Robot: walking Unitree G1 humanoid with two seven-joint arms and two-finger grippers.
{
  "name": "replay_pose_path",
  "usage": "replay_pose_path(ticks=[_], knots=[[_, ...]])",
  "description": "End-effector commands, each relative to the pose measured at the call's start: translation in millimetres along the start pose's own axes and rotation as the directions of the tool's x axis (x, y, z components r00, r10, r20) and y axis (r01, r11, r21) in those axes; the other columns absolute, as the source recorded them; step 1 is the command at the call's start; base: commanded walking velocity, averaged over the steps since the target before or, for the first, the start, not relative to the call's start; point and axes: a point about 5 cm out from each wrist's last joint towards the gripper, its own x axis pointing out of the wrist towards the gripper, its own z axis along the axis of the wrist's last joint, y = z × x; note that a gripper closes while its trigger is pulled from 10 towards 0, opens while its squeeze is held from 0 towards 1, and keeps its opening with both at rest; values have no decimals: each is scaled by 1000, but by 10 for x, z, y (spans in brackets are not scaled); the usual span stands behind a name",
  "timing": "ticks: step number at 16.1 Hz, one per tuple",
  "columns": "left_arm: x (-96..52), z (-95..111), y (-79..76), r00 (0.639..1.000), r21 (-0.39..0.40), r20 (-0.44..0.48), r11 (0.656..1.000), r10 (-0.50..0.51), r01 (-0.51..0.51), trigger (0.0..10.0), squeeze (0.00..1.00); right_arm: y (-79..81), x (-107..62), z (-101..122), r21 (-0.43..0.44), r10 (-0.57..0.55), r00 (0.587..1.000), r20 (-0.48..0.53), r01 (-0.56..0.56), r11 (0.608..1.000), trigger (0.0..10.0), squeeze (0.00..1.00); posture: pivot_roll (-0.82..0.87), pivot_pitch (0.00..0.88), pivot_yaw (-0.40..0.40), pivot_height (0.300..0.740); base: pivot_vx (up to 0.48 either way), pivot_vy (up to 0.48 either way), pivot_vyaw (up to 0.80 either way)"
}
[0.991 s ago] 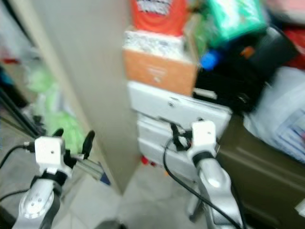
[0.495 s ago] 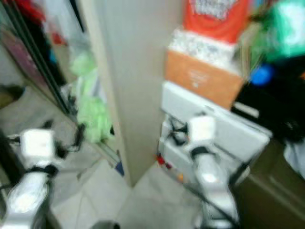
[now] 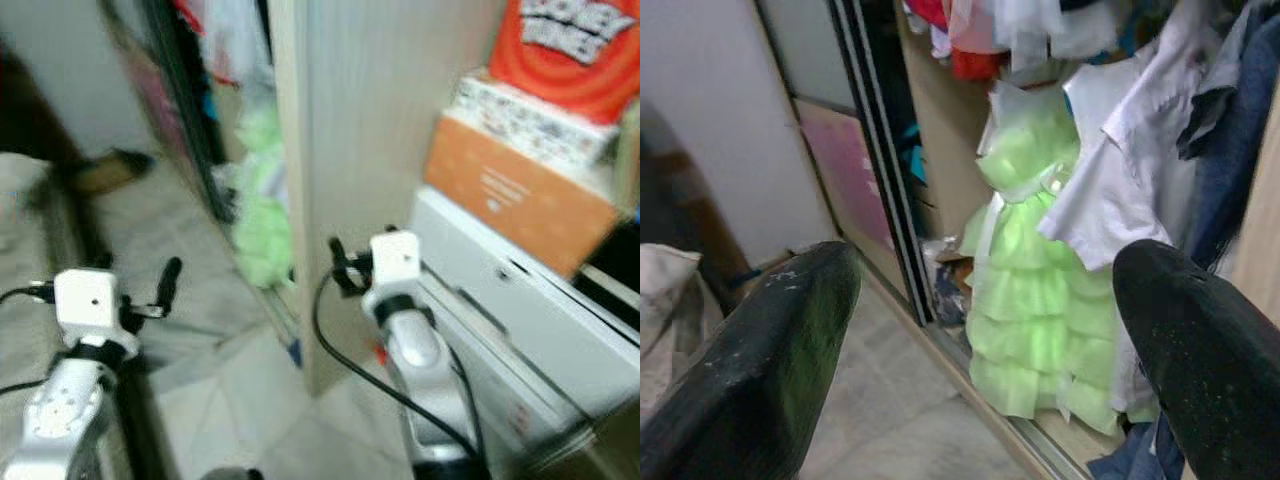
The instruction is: Clean up the room
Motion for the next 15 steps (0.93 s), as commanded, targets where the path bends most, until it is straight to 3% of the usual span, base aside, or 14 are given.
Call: replay_pose_path(ticks=[1, 4, 7, 9, 12, 15], knots=[[17, -36, 15, 1000, 7, -17, 1000, -2, 2, 10000, 0, -34, -3, -8, 2, -9, 1000, -4, 9, 1000, 10000, 0, -46, 0, 4, 740, 0, 0, 800], [27, -39, -7, 1000, -4, -19, 1000, 11, -11, 10000, 0, -76, -89, -24, 0, 45, 999, -28, -45, 999, 10000, 0, -57, 0, 0, 740, 0, 0, 800], [20, -41, -36, 1000, -16, -20, 1000, 4, -5, 10000, 0, -41, -238, -135, 21, 264, 956, -128, -264, 964, 10000, 0, -62, 0, -2, 740, 0, 0, 800], [35, -46, -29, 1000, -18, -21, 1000, 7, -8, 10000, 0, 1, -230, -127, 46, 363, 923, -132, -360, 932, 10000, 0, -74, 0, 6, 740, 0, 0, 800], [39, -47, -70, 1000, -16, -18, 1000, 7, -7, 10000, 0, 67, -112, -44, 54, 345, 936, -77, -341, 938, 10000, 0, -67, 0, 8, 740, 0, 0, 800], [49, -35, -51, 1000, -14, -13, 1000, 15, -15, 10000, 0, 35, -69, 3, 32, 290, 956, -46, -289, 957, 10000, 0, -64, 0, 5, 740, 0, 0, 800]])
